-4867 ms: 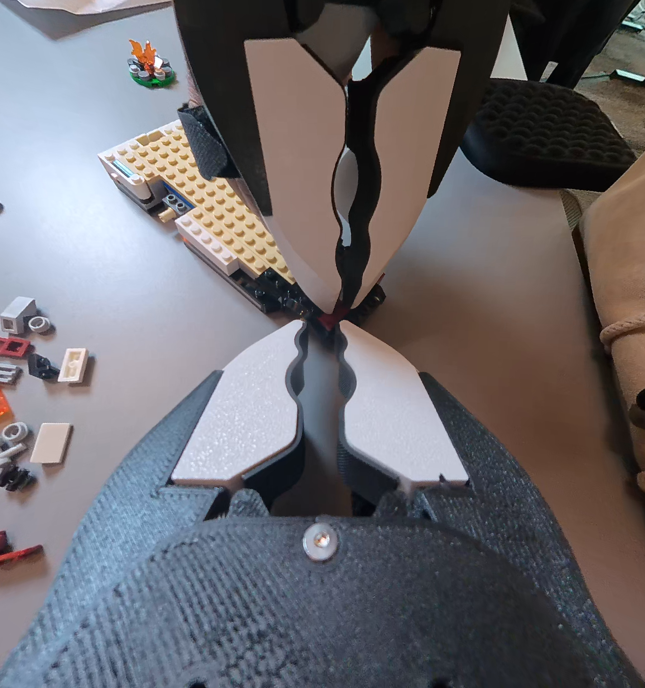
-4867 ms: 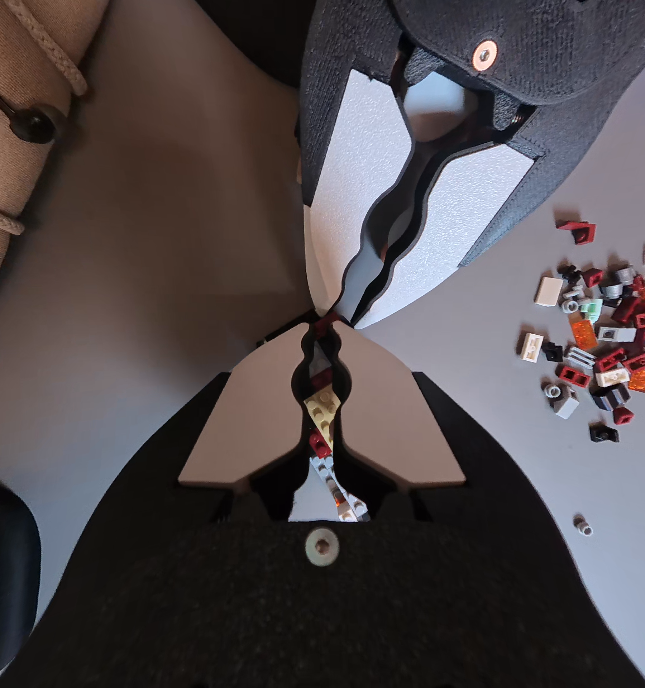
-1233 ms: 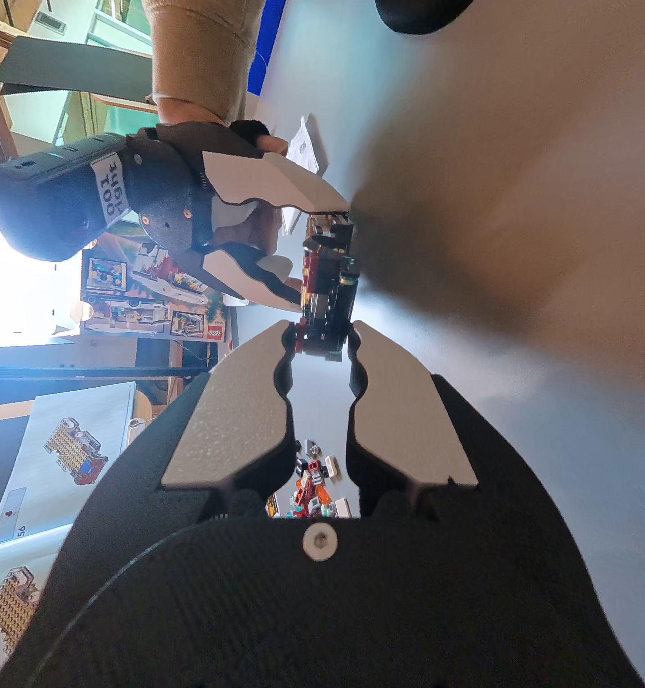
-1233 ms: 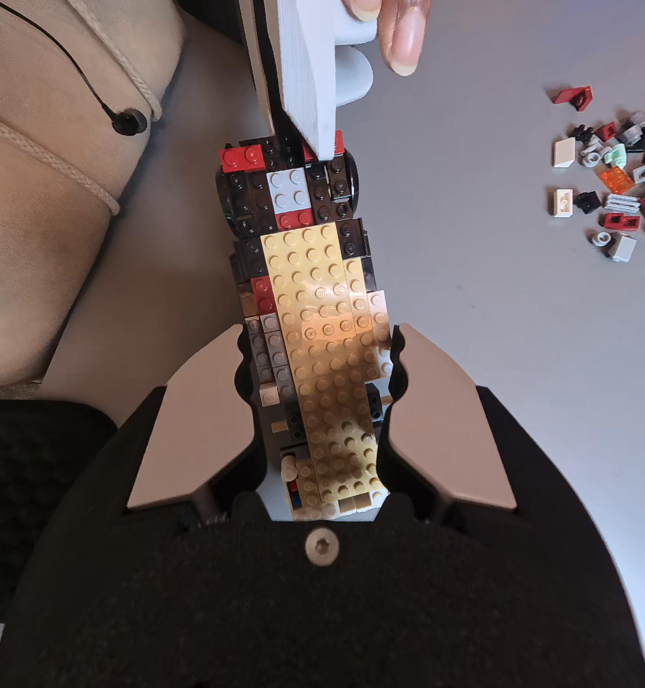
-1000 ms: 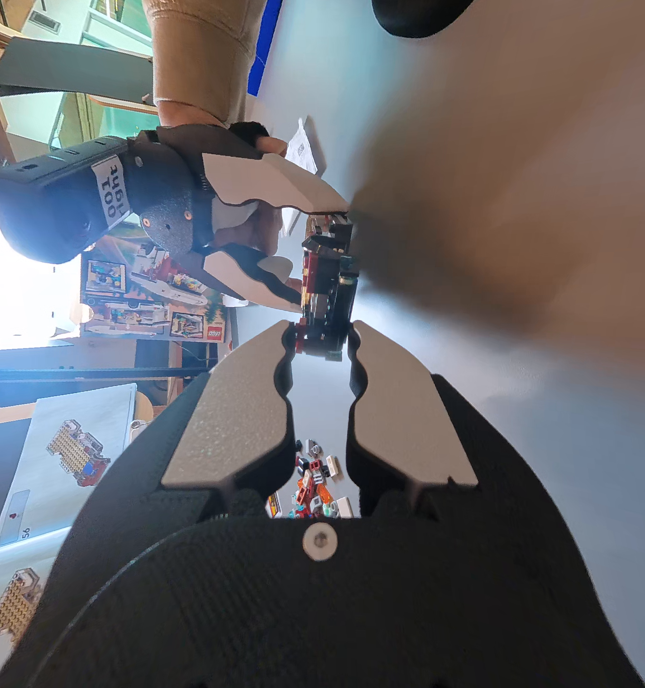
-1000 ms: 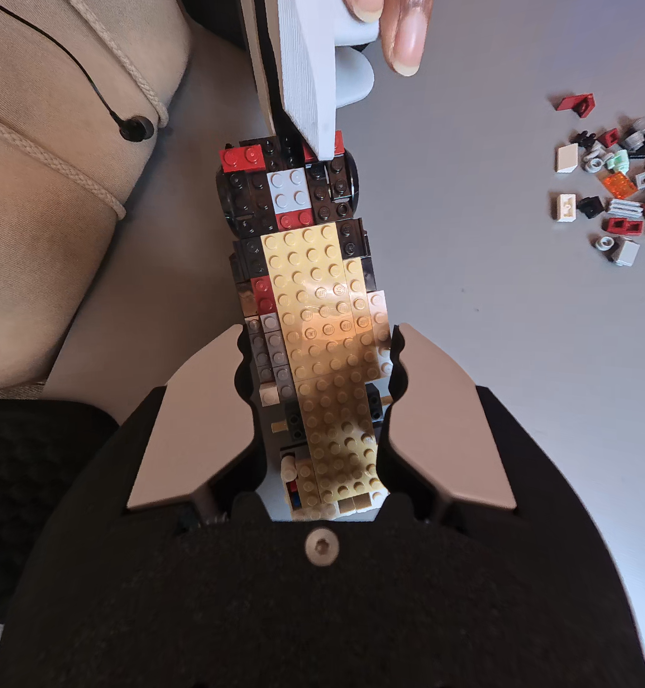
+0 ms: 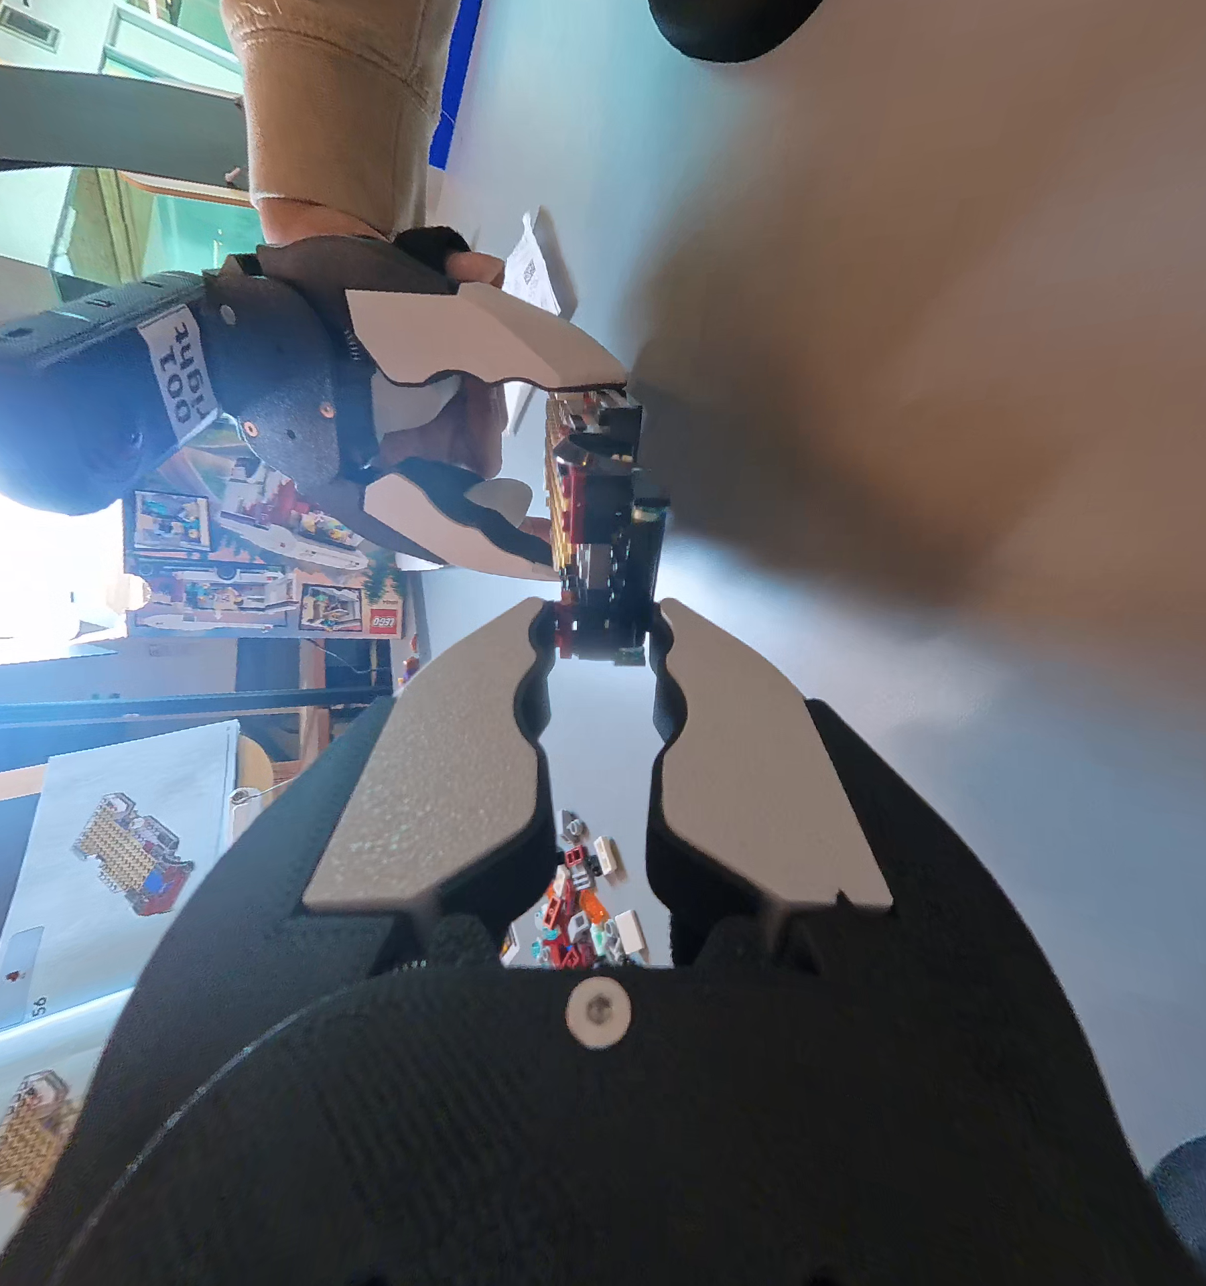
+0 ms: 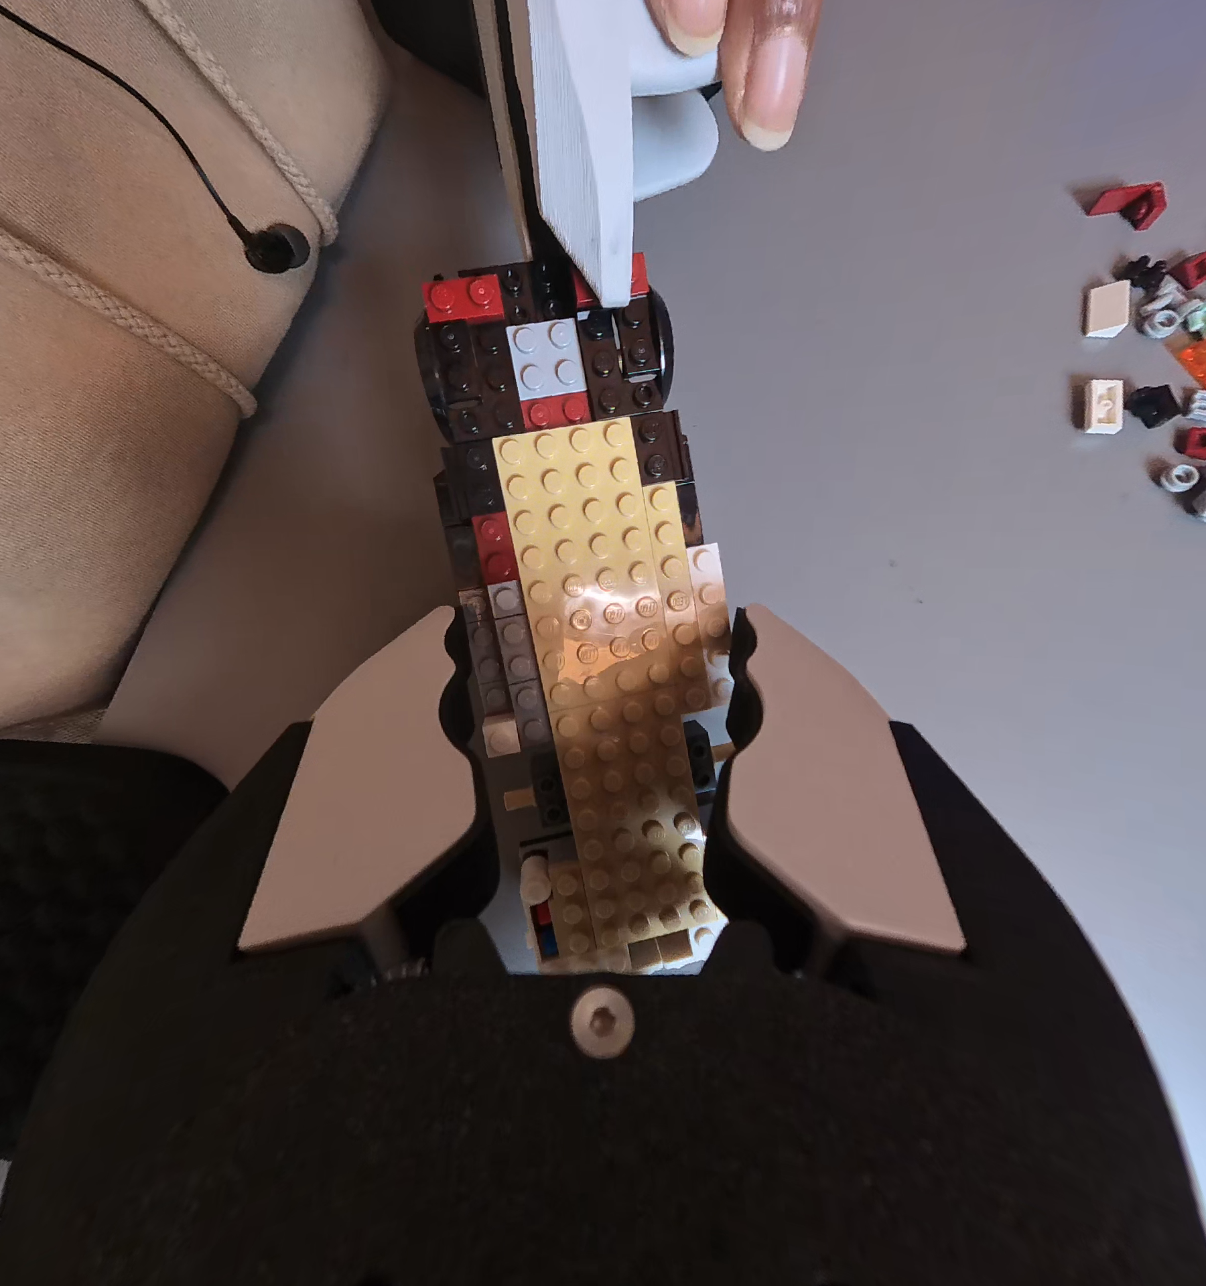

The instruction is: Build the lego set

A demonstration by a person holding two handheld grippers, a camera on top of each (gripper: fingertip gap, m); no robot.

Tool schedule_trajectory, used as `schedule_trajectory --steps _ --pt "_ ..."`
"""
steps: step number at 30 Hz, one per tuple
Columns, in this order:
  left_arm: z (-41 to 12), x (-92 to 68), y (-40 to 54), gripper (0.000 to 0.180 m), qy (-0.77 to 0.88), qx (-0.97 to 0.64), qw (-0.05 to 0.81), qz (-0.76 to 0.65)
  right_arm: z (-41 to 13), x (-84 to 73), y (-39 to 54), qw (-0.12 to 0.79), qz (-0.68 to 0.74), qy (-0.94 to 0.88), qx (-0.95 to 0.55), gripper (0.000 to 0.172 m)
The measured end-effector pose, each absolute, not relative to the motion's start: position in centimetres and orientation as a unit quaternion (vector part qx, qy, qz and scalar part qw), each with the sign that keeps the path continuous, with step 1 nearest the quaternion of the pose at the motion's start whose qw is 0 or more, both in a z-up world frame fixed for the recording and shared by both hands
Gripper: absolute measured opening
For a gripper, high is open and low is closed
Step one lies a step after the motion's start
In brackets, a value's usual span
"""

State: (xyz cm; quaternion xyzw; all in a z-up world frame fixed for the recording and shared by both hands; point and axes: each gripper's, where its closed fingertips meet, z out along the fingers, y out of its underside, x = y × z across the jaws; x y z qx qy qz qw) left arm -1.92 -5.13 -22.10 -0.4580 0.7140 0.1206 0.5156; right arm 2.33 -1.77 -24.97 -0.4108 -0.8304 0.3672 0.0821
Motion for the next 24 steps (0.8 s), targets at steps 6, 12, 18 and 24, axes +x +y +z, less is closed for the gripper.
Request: schedule_trajectory --steps 6,12,18,24 --pt "-21.7 -1.8 -5.4 0.024 0.711 -0.474 0.511 0.096 -24.6 2.5 -2.1 0.067 0.383 -0.825 -0.411 0.072" --pt "-21.4 -1.7 -5.7 0.024 0.713 -0.484 0.500 0.084 -24.5 2.6 -2.5 0.062 0.388 -0.825 -0.406 0.072" --pt "-21.2 -1.6 -5.9 0.023 0.717 -0.492 0.489 0.073 -24.4 2.6 -2.7 0.060 0.389 -0.826 -0.402 0.072" --pt "-21.0 -1.6 -5.7 0.024 0.714 -0.489 0.496 0.069 -24.2 2.6 -2.6 0.060 0.399 -0.819 -0.408 0.072"
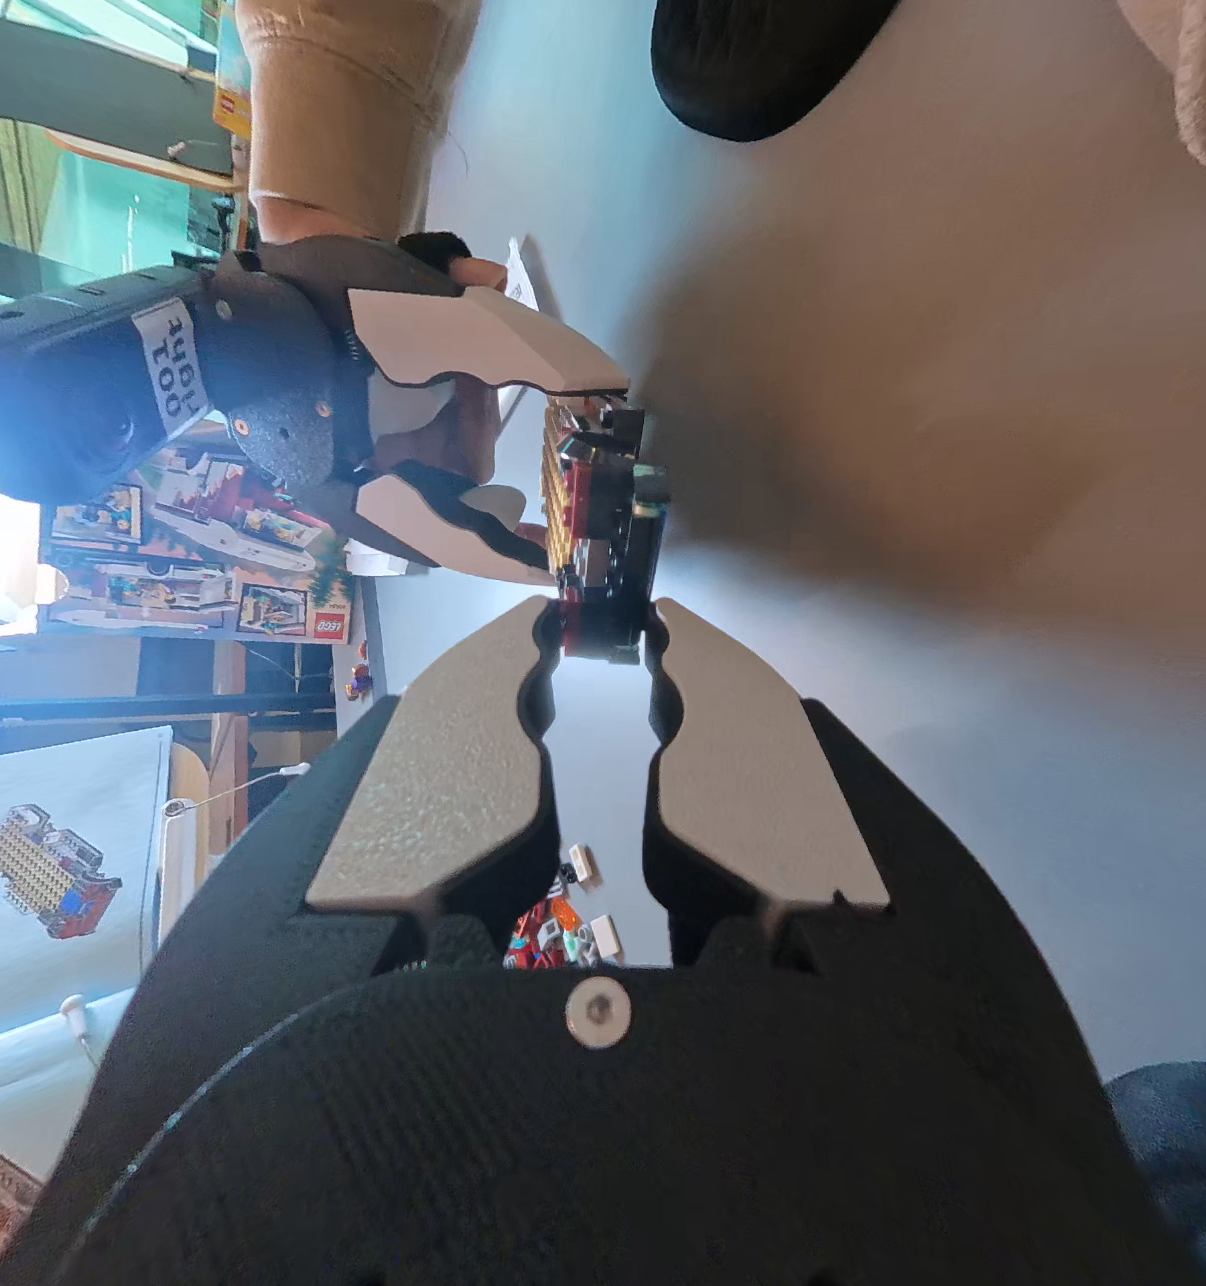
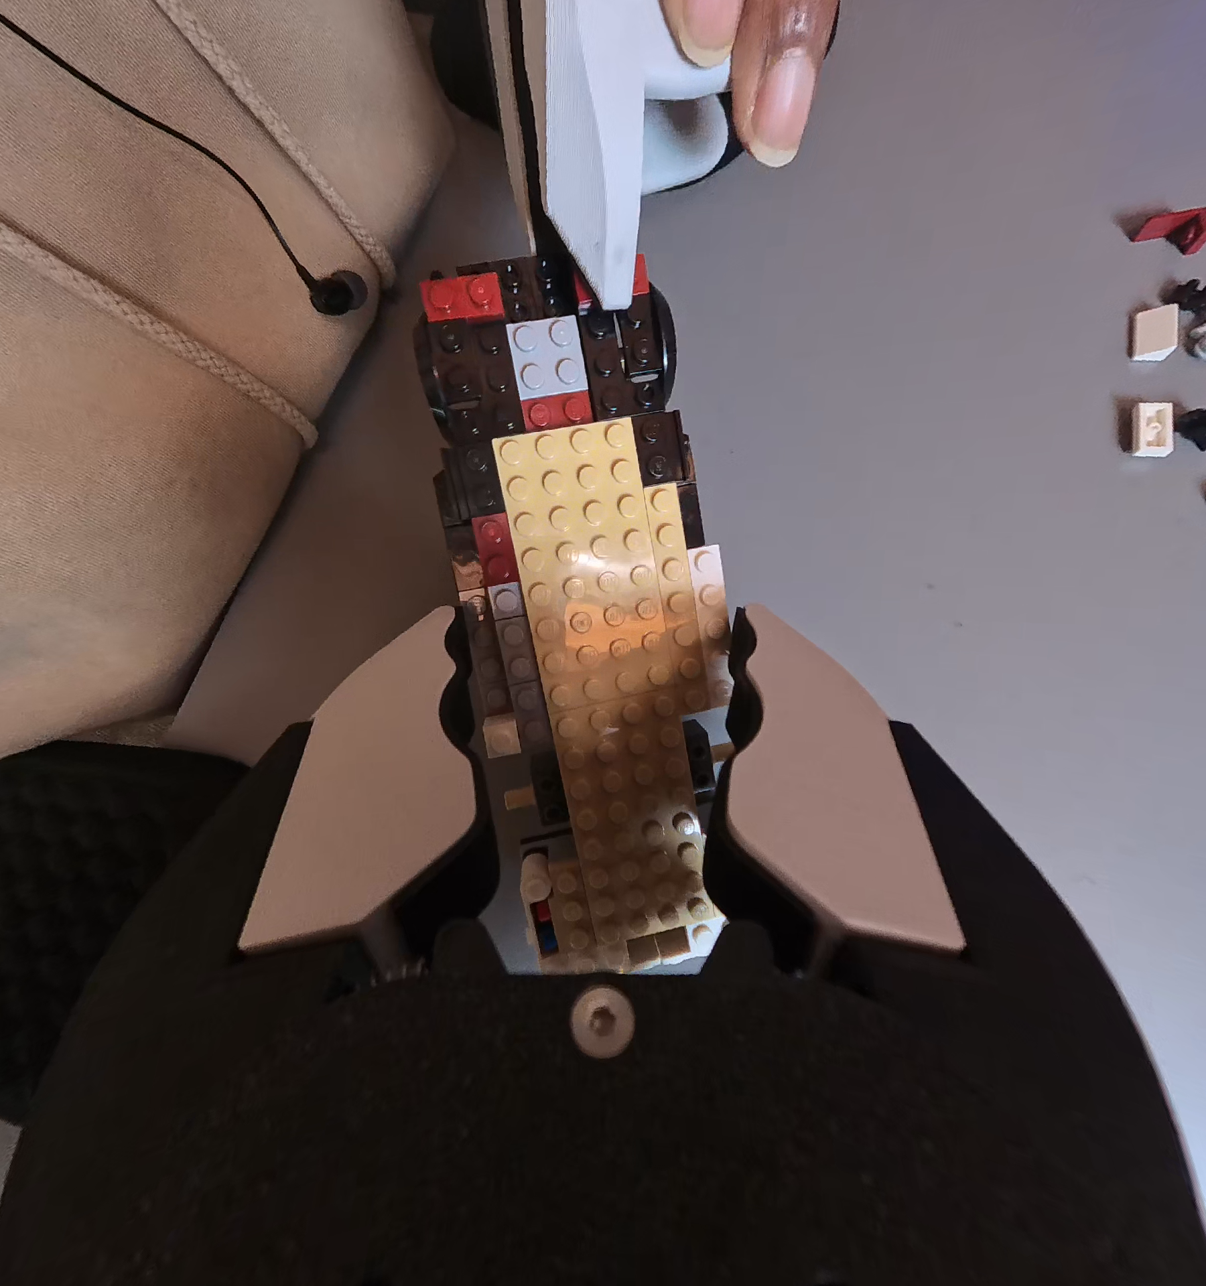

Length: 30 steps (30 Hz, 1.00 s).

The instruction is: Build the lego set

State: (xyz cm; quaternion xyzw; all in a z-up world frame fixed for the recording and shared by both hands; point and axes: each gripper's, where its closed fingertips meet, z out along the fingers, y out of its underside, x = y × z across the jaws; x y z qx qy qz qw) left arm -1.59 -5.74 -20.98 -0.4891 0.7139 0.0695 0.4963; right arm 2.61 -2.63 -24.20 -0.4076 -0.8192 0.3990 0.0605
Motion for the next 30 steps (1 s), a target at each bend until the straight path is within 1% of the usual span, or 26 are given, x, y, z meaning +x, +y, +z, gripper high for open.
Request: schedule_trajectory --steps 4,10,13,16,20,22,25,27,29,30 --pt "-21.1 -1.6 -5.7 0.024 0.716 -0.473 0.505 0.089 -24.2 2.6 -2.6 0.064 0.400 -0.820 -0.405 0.072" --pt "-21.2 -1.8 -5.8 0.022 0.713 -0.503 0.484 0.068 -24.4 2.3 -2.7 0.060 0.392 -0.823 -0.406 0.072" --pt "-20.9 -2.2 -5.4 0.022 0.699 -0.522 0.486 0.053 -23.7 1.9 -2.0 0.083 0.383 -0.816 -0.426 0.074" --pt "-20.6 -2.7 -5.0 0.022 0.673 -0.551 0.492 0.022 -22.2 1.7 -1.1 0.152 0.364 -0.807 -0.439 0.078" --pt "-20.3 -3.1 -4.5 0.022 0.647 -0.580 0.495 -0.002 -20.4 1.7 -2.8 0.266 0.328 -0.801 -0.424 0.074" --pt "-20.3 -3.1 -4.3 0.022 0.640 -0.587 0.495 -0.009 -19.9 0.9 -3.7 0.342 0.292 -0.793 -0.411 0.070" --pt "-19.9 -2.9 -4.1 0.022 0.632 -0.598 0.493 -0.028 -20.2 -0.5 -3.8 0.443 0.192 -0.790 -0.377 0.063" --pt "-19.6 -2.7 -3.9 0.022 0.627 -0.603 0.491 -0.038 -20.5 -1.4 -3.4 0.481 0.143 -0.784 -0.365 0.057" --pt "-19.4 -2.5 -3.8 0.022 0.624 -0.609 0.487 -0.044 -20.6 -2.1 -3.1 0.498 0.122 -0.780 -0.360 0.046" --pt "-19.4 -2.5 -3.7 0.022 0.623 -0.614 0.483 -0.044 -20.5 -2.3 -2.8 0.506 0.111 -0.777 -0.359 0.044"
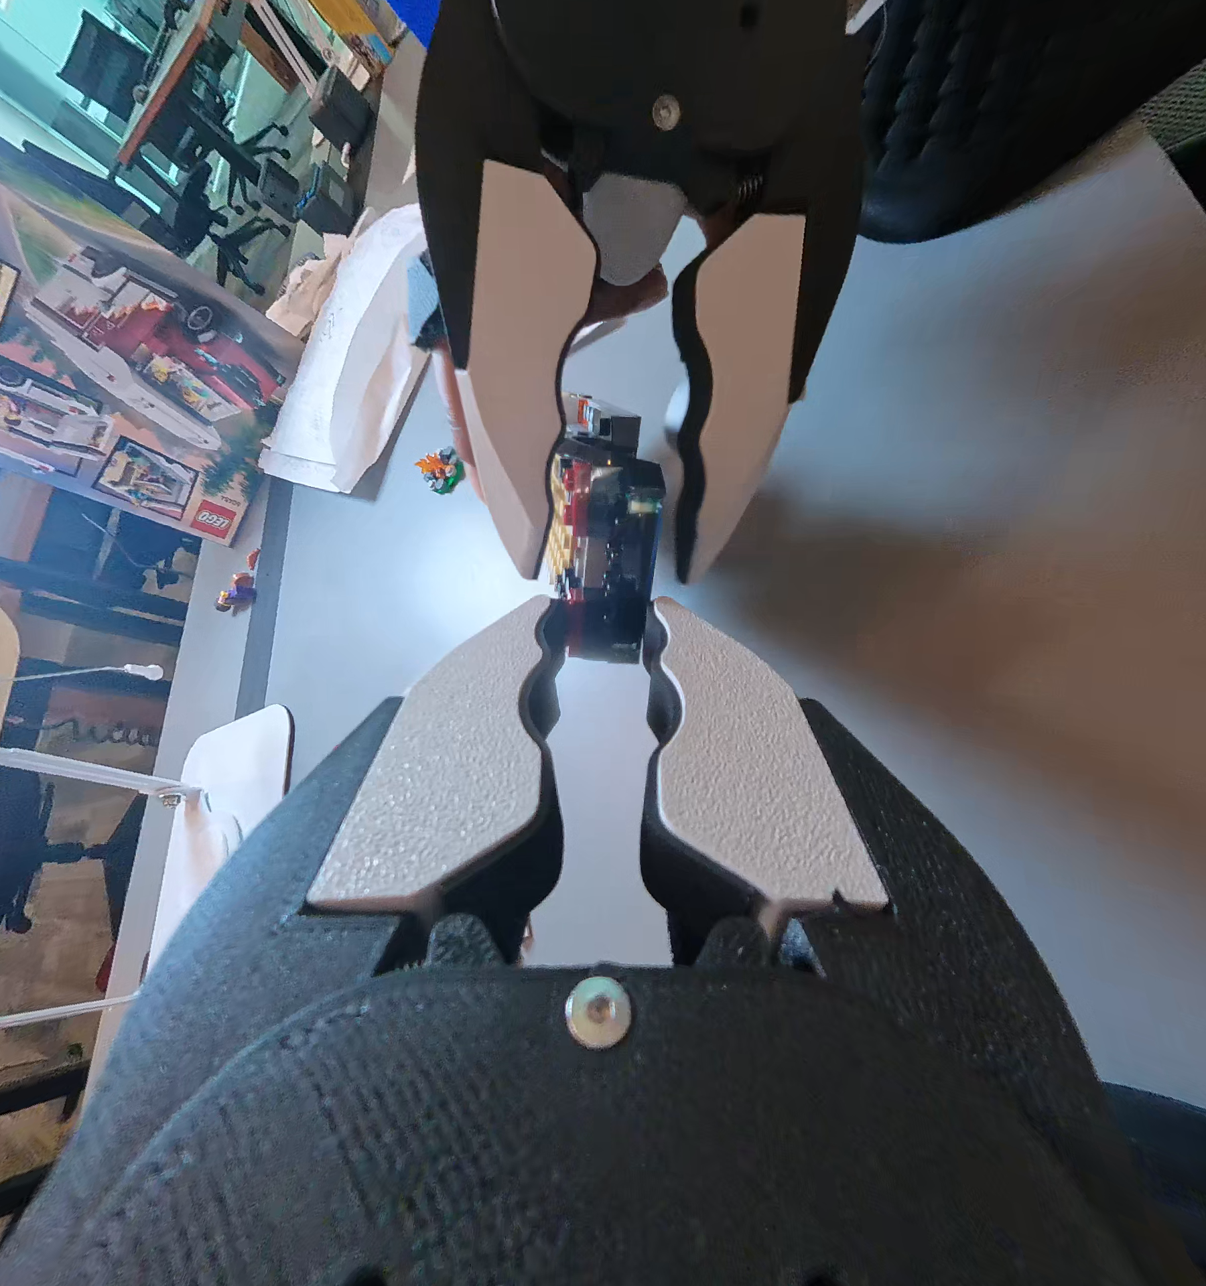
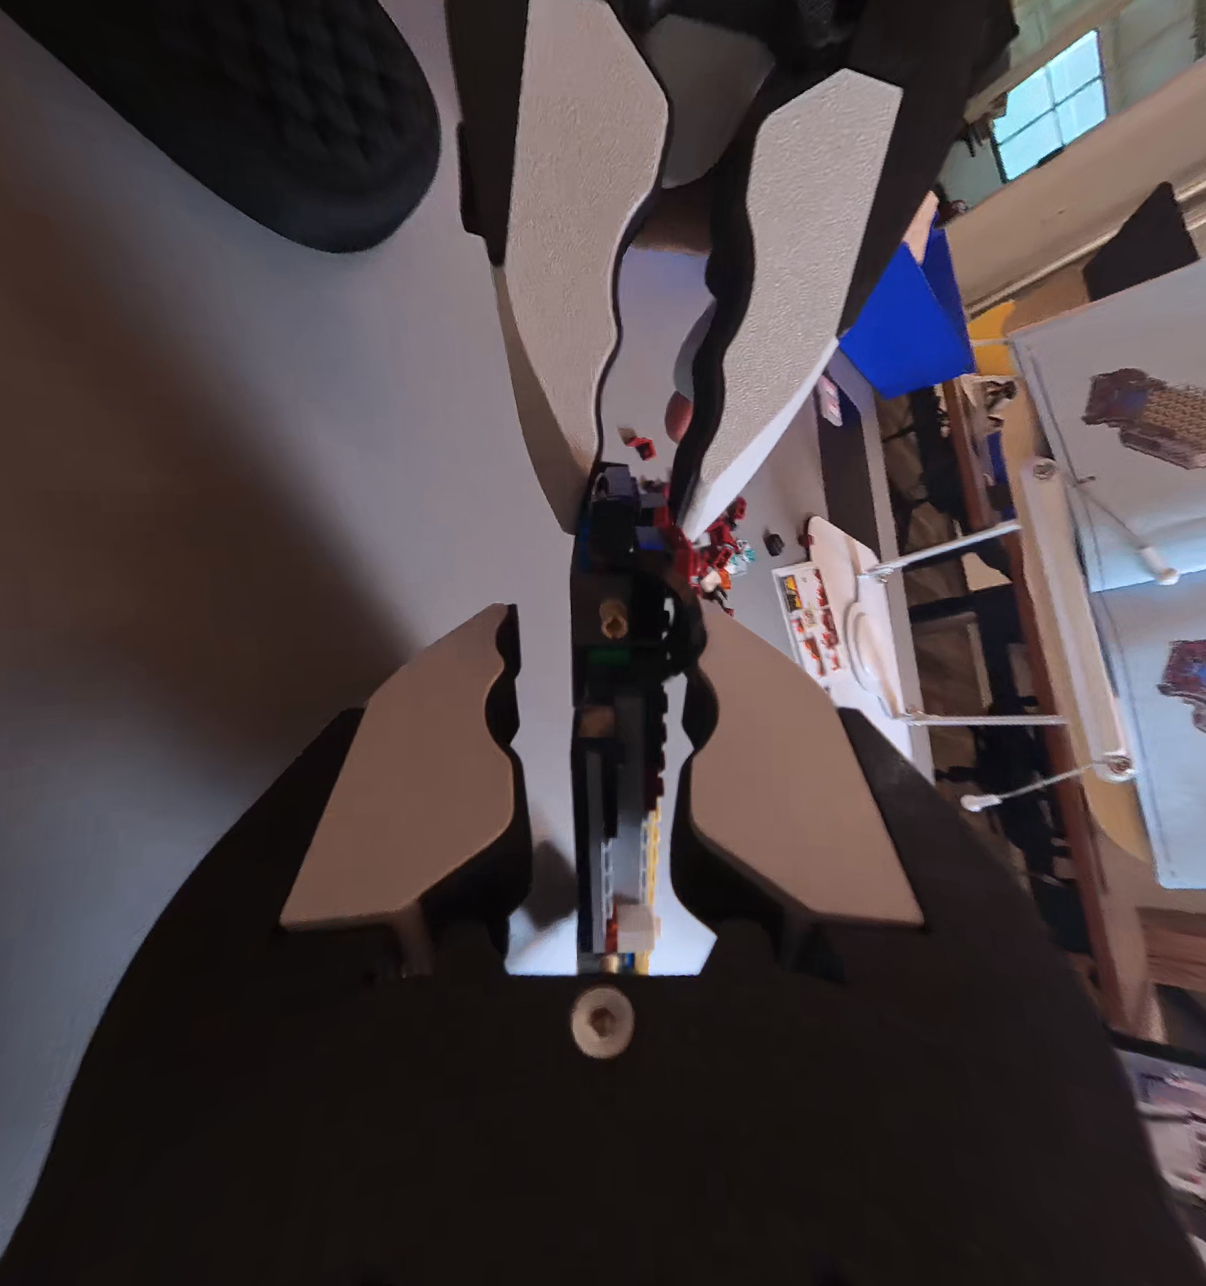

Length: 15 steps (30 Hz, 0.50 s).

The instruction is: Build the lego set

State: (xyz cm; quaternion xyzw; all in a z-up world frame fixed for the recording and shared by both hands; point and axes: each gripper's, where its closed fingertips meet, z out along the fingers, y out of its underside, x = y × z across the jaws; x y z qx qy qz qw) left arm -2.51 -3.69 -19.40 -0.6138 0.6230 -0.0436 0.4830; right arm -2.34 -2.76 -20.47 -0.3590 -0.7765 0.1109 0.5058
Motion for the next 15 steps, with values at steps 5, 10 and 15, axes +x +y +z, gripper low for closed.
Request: schedule_trajectory --steps 5,10,15 --pt "-19.20 -2.57 -3.73 0.022 0.615 -0.625 0.477 -0.056 -19.87 -2.74 -2.62 0.509 0.127 -0.776 -0.350 0.029" --pt "-18.83 -2.32 -3.76 0.022 0.620 -0.622 0.474 -0.060 -19.68 -2.85 -2.89 0.494 0.142 -0.784 -0.349 0.034" --pt "-18.85 -2.03 -3.73 0.022 0.628 -0.614 0.475 -0.052 -19.81 -2.97 -3.05 0.496 0.158 -0.779 -0.351 0.027"
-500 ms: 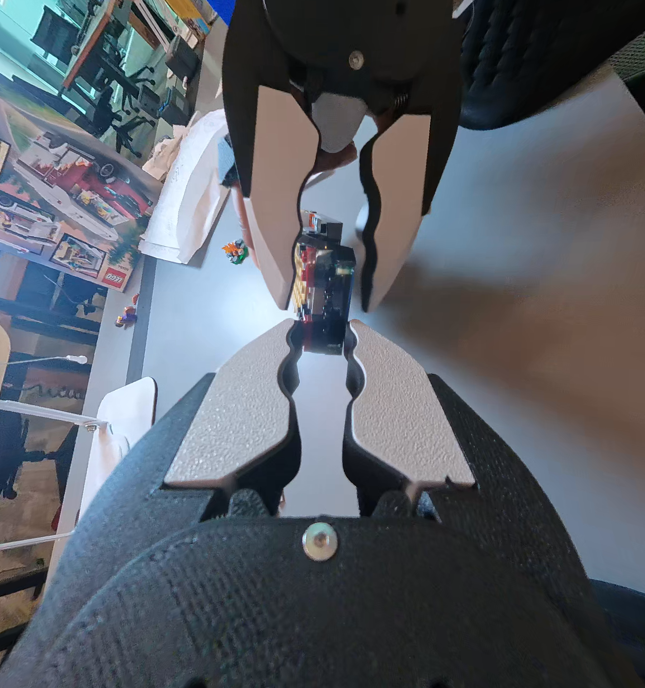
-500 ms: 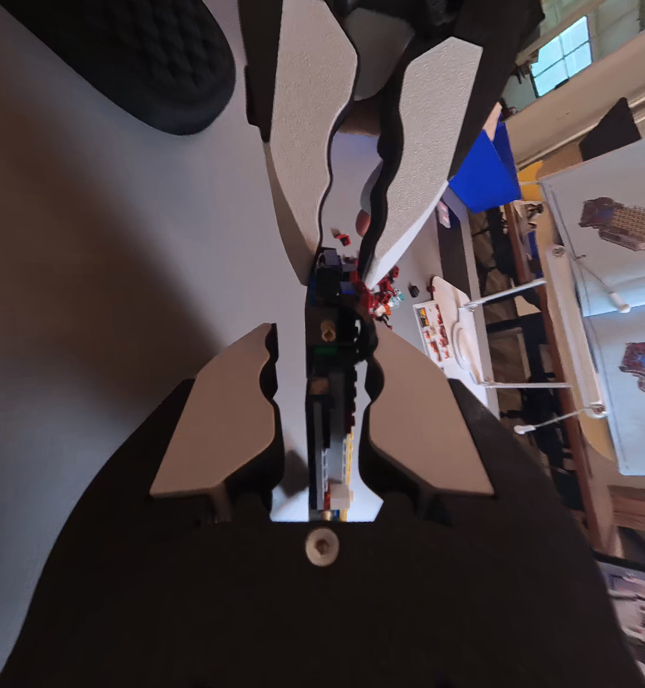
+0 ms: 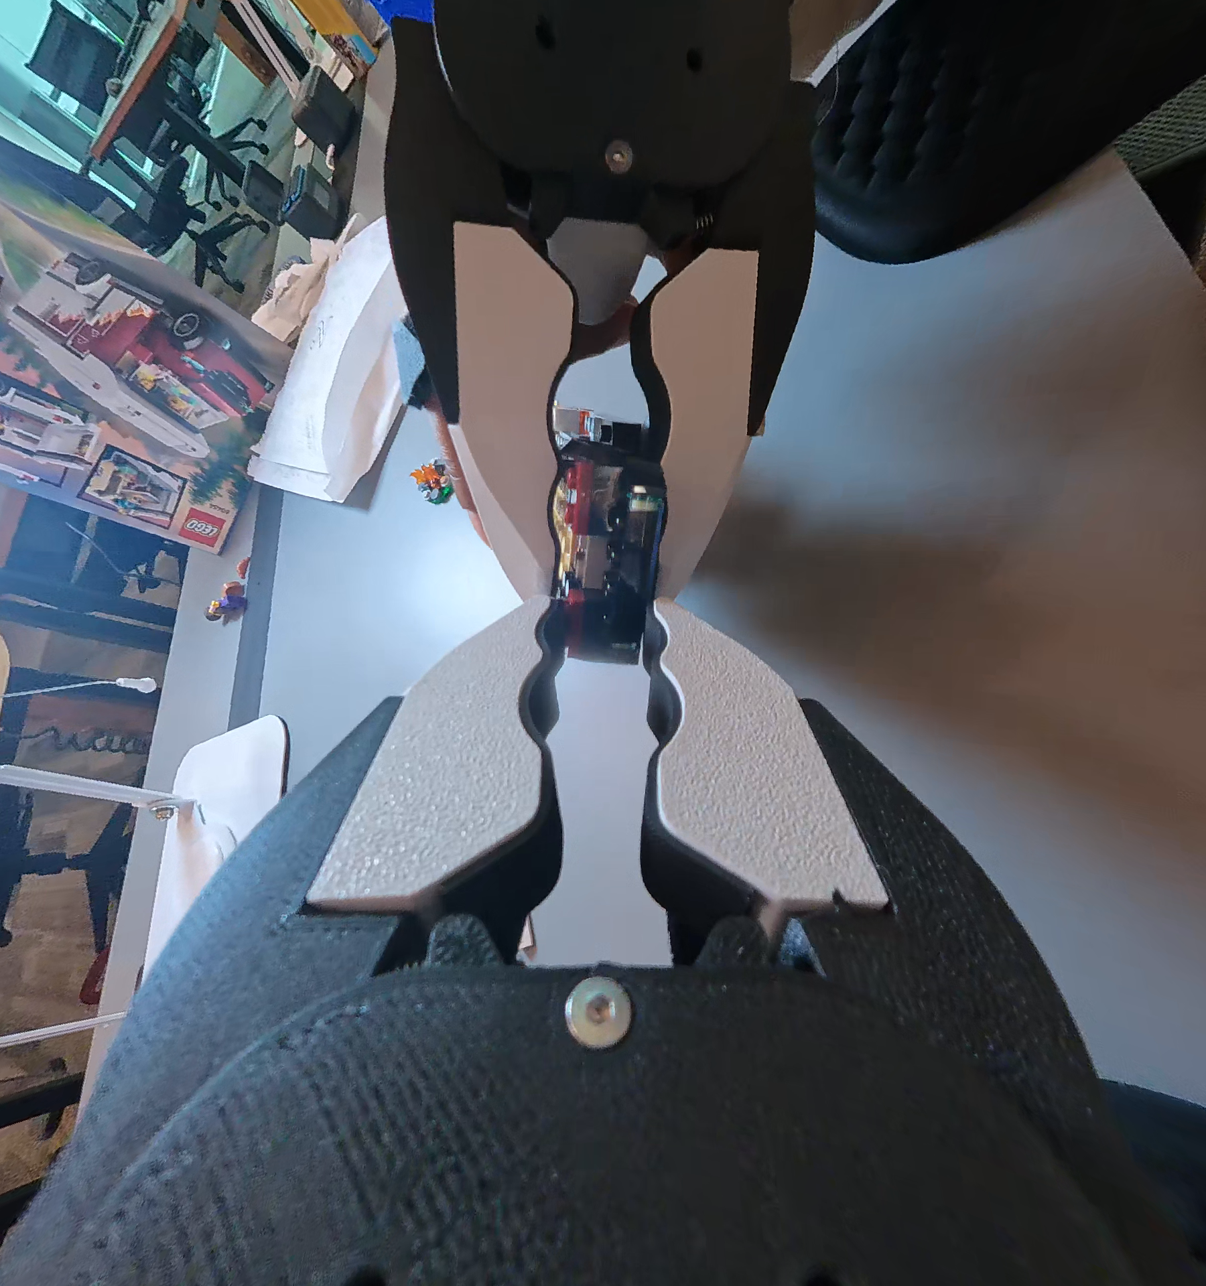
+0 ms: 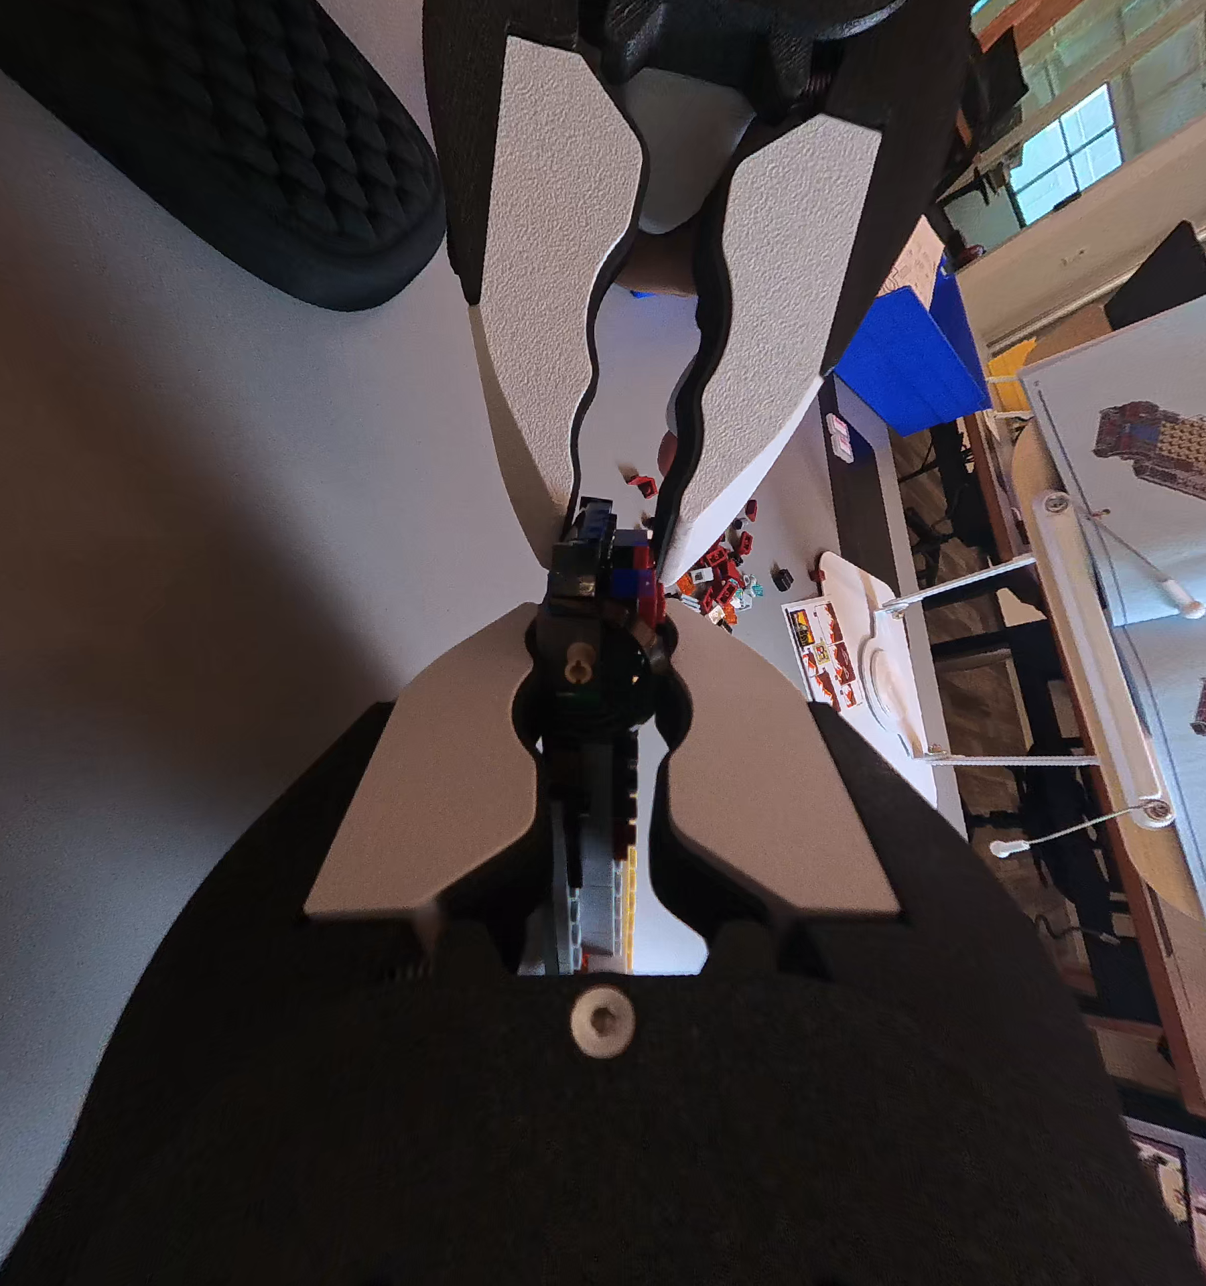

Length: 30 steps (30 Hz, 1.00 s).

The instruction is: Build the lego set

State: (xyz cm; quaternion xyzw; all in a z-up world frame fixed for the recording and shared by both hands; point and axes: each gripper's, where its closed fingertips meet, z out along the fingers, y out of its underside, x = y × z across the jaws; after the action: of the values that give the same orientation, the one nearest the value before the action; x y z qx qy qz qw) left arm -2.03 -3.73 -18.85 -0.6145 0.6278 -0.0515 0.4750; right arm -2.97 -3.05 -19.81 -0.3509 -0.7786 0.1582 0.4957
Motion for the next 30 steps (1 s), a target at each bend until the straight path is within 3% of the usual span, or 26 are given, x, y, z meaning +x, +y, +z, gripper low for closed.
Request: schedule_trajectory --steps 8,12,18,25,27,30 --pt "-18.4 -2.0 -3.9 0.022 0.617 -0.609 0.496 -0.061 -19.4 -3.1 -3.1 0.502 0.193 -0.762 -0.360 0.027" --pt "-18.4 -1.8 -4.0 0.033 0.610 -0.595 0.521 -0.048 -19.1 -3.1 -2.9 0.503 0.206 -0.754 -0.368 0.027" --pt "-17.8 -1.8 -2.9 0.027 0.613 -0.563 0.554 0.026 -18.5 -3.0 -2.7 0.504 0.223 -0.745 -0.377 0.027" --pt "-17.7 -1.7 -3.0 0.026 0.611 -0.568 0.551 -0.001 -18.4 -3.0 -2.9 0.504 0.232 -0.743 -0.374 0.027" --pt "-17.5 -1.7 -3.1 0.026 0.607 -0.571 0.553 -0.012 -18.6 -3.0 -2.7 0.503 0.224 -0.747 -0.373 0.035" --pt "-17.5 -1.6 -3.3 0.026 0.610 -0.572 0.548 -0.016 -18.7 -3.1 -2.8 0.511 0.217 -0.749 -0.362 0.029"
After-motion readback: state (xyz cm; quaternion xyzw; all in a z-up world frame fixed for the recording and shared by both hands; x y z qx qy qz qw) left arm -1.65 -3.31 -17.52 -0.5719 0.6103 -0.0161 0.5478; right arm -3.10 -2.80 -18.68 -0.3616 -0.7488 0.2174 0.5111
